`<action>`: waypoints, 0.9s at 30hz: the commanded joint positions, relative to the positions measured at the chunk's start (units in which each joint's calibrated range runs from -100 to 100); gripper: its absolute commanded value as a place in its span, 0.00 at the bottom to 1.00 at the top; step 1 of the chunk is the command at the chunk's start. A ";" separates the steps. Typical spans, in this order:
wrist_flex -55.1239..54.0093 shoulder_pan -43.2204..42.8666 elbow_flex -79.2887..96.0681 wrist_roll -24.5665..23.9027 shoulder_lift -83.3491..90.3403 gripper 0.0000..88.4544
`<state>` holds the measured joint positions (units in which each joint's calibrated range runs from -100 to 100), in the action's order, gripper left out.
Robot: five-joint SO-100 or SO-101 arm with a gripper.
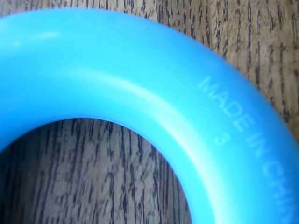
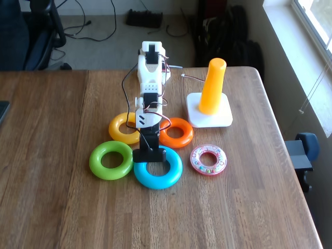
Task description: Pick and place the blue ring
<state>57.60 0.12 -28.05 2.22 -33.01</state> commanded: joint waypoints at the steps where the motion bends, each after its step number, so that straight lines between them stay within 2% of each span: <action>1: -0.15 0.14 -7.64 0.10 2.32 0.29; 6: -0.23 0.06 -5.49 0.10 2.32 0.27; 9: -0.39 -0.08 -4.15 0.10 2.32 0.18; 13: -0.71 0.06 -2.18 0.05 2.32 0.01; 14: -0.71 0.06 -1.65 0.05 2.32 0.00; 18: -0.71 0.06 1.22 0.05 2.32 0.04; 27: -0.80 -0.08 6.49 0.05 2.24 0.03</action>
<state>56.57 0.04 -23.95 2.27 -32.85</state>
